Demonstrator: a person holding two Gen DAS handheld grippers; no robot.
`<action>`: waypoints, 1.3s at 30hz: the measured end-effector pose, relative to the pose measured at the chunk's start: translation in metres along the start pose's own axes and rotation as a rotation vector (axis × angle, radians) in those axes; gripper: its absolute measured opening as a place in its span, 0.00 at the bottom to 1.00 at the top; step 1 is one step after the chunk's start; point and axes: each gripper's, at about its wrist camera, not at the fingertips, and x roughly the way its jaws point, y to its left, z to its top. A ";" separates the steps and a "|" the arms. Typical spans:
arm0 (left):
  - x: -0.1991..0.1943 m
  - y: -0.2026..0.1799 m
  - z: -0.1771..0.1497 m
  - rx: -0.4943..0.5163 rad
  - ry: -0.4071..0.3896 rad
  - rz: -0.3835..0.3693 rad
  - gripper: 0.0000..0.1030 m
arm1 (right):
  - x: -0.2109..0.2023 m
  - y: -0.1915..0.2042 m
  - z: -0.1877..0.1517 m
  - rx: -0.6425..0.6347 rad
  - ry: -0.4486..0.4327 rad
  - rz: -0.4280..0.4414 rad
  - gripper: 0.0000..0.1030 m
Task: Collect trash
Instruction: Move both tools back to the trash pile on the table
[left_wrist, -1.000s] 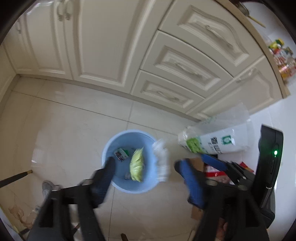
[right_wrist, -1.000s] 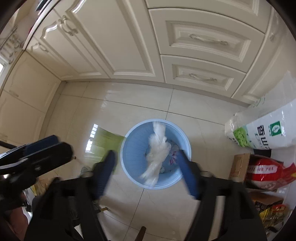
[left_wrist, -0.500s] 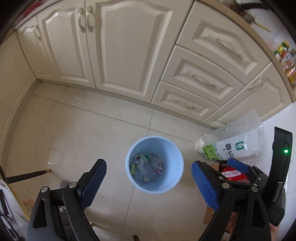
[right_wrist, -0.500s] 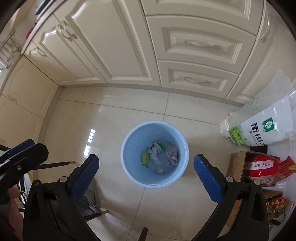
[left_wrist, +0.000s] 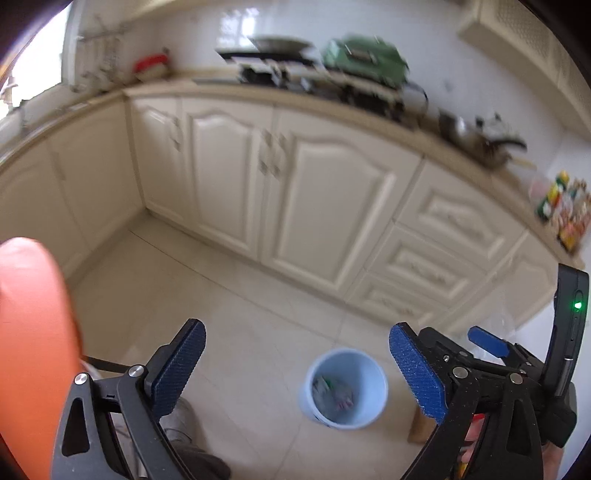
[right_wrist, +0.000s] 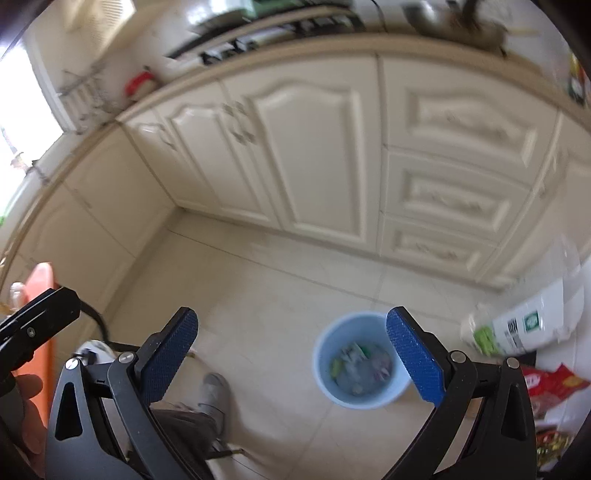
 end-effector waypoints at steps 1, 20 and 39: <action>-0.021 0.008 -0.003 -0.010 -0.032 0.008 0.97 | -0.008 0.014 0.004 -0.017 -0.018 0.014 1.00; -0.352 0.133 -0.131 -0.301 -0.390 0.340 0.99 | -0.121 0.292 -0.009 -0.394 -0.205 0.363 1.00; -0.439 0.206 -0.240 -0.506 -0.340 0.679 0.99 | -0.075 0.488 -0.105 -0.721 -0.040 0.565 1.00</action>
